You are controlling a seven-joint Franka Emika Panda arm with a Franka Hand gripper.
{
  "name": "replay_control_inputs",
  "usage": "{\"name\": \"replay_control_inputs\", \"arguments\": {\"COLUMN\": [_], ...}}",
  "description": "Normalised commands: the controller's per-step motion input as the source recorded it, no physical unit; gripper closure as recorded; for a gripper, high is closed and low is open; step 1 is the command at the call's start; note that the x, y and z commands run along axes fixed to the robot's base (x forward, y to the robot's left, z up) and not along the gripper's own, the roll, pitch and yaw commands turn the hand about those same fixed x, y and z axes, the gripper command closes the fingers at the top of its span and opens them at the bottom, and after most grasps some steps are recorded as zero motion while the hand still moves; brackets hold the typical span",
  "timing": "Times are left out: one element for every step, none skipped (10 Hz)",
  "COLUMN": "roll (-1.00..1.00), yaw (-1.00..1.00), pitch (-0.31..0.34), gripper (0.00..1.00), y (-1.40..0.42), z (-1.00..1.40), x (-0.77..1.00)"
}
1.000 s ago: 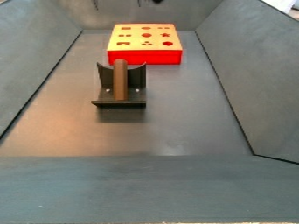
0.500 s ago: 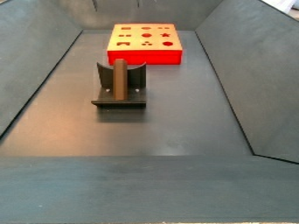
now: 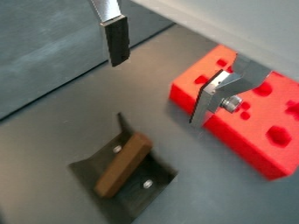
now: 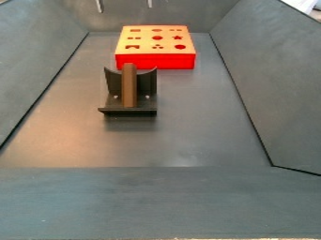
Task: Pick up the hexagon object. Move up. Place the hexagon object on the fixture. Regrasp the hexagon object. Move to above the board. Insert the hexagon object.
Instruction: Regrasp the hexagon object.
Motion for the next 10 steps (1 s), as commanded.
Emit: {"name": "replay_control_inputs", "arguments": {"roll": [1.0, 1.0, 1.0, 1.0, 1.0, 1.0, 1.0, 1.0, 1.0, 1.0], "yaw": [0.01, 0.02, 0.02, 0.02, 0.03, 0.03, 0.04, 0.05, 0.06, 0.08], "pitch": [0.009, 0.014, 0.017, 0.025, 0.032, 0.047, 0.056, 0.081, 0.104, 0.141], "gripper": [0.0, 0.0, 0.0, 0.0, 0.0, 0.0, 0.0, 0.0, 0.0, 0.0], "y": [-0.02, -0.02, -0.02, -0.02, -0.02, -0.03, -0.03, -0.03, -0.03, -0.04], "z": [0.02, 0.01, 0.01, -0.01, -0.01, -0.01, -0.01, -0.02, -0.02, -0.01], "x": [-0.02, -0.01, 0.0, 0.02, 0.03, 0.05, 0.06, 0.08, 0.09, 0.1]}}
